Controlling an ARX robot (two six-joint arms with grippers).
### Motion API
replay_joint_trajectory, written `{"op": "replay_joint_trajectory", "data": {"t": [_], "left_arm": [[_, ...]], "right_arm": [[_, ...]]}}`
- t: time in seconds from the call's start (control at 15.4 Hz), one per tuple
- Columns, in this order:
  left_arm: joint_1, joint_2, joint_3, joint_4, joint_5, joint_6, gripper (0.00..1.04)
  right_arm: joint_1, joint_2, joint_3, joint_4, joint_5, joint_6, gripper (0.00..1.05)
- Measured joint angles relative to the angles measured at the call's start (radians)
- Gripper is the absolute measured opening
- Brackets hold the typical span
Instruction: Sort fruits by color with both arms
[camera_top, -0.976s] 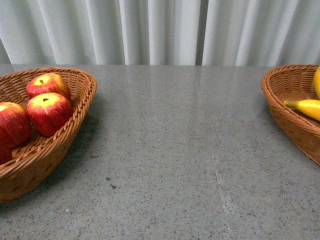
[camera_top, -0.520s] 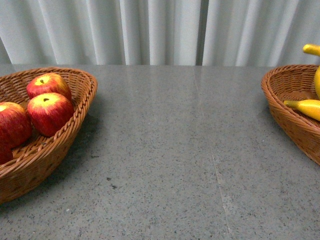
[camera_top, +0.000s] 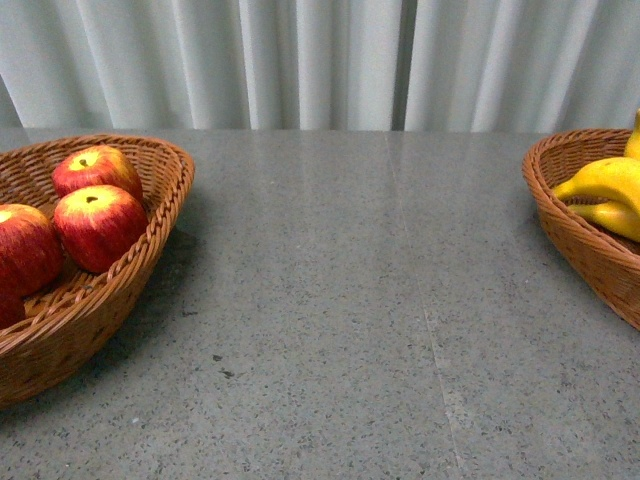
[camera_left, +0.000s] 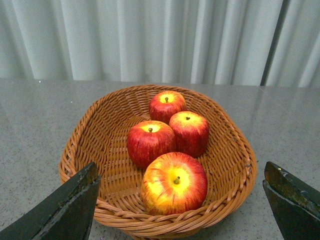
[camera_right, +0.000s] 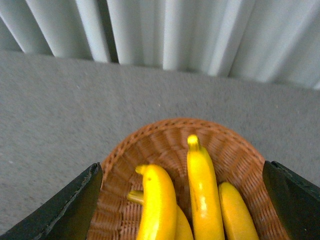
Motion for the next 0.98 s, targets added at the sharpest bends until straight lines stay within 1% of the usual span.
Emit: {"op": "replay_joint_trajectory", "data": {"t": [0.13,0.26,0.39,0.46,0.52,0.59,0.65,0.72,0.78,0.91,0.98], "left_arm": [[0.000,0.000,0.000,0.000,0.000,0.000,0.98],[0.000,0.000,0.000,0.000,0.000,0.000,0.98],[0.000,0.000,0.000,0.000,0.000,0.000,0.98],[0.000,0.000,0.000,0.000,0.000,0.000,0.98],[0.000,0.000,0.000,0.000,0.000,0.000,0.98],[0.000,0.000,0.000,0.000,0.000,0.000,0.98],[0.000,0.000,0.000,0.000,0.000,0.000,0.98],[0.000,0.000,0.000,0.000,0.000,0.000,0.98],[0.000,0.000,0.000,0.000,0.000,0.000,0.98],[0.000,0.000,0.000,0.000,0.000,0.000,0.98],[0.000,0.000,0.000,0.000,0.000,0.000,0.98]], "right_arm": [[0.027,-0.117,-0.019,0.029,-0.032,0.025,0.98],[0.052,-0.294,-0.113,0.048,-0.051,0.055,0.98],[0.068,-0.448,-0.224,0.046,-0.045,0.080,0.98],[0.070,-0.556,-0.303,0.029,-0.039,0.097,0.98],[0.095,-0.619,-0.350,0.057,0.028,0.108,0.94],[0.132,-0.777,-0.456,0.058,0.188,0.120,0.79],[0.136,-0.902,-0.551,0.032,0.239,0.124,0.68],[0.133,-1.033,-0.655,-0.026,0.270,0.127,0.55],[0.135,-1.118,-0.732,-0.027,0.269,0.127,0.46],[0.135,-1.226,-0.849,0.023,0.269,0.127,0.26],[0.135,-1.246,-0.880,0.037,0.269,0.127,0.19]]}}
